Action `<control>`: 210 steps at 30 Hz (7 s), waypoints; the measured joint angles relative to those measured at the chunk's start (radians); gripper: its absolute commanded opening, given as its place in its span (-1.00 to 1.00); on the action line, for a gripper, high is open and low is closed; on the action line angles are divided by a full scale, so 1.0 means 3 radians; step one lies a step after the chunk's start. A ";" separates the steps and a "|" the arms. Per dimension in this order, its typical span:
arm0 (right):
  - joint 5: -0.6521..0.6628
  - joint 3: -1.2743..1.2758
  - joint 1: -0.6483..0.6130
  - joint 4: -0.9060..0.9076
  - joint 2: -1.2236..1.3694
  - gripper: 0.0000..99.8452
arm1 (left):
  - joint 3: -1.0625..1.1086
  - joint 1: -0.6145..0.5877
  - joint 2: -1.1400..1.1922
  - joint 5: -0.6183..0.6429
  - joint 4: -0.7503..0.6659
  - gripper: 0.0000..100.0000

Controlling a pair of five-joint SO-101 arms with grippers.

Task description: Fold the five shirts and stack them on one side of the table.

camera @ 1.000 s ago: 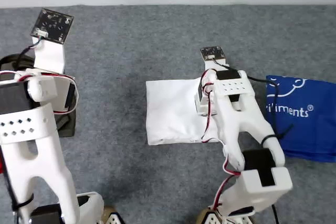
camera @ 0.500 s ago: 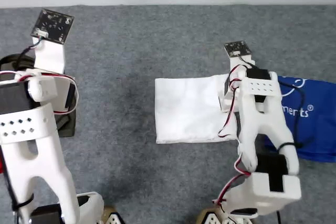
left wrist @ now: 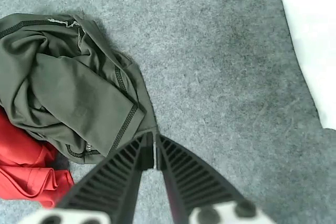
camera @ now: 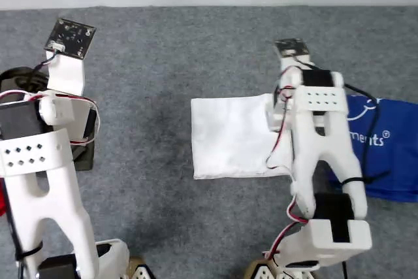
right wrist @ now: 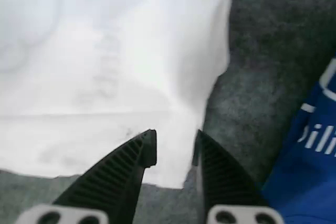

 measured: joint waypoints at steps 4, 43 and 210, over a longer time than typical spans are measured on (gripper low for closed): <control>0.0000 -0.0015 -0.0113 -0.0087 0.0000 -0.97 | 0.0000 0.0000 0.0000 0.0000 0.0000 -0.97; -0.0875 -0.0762 -0.0148 0.0245 0.1166 -0.30 | 0.0000 0.0000 0.0000 0.0000 0.0000 -0.97; 0.2061 -0.1729 0.2445 0.0184 0.1008 -0.41 | 0.0020 0.0000 0.0000 0.0000 0.0005 -0.97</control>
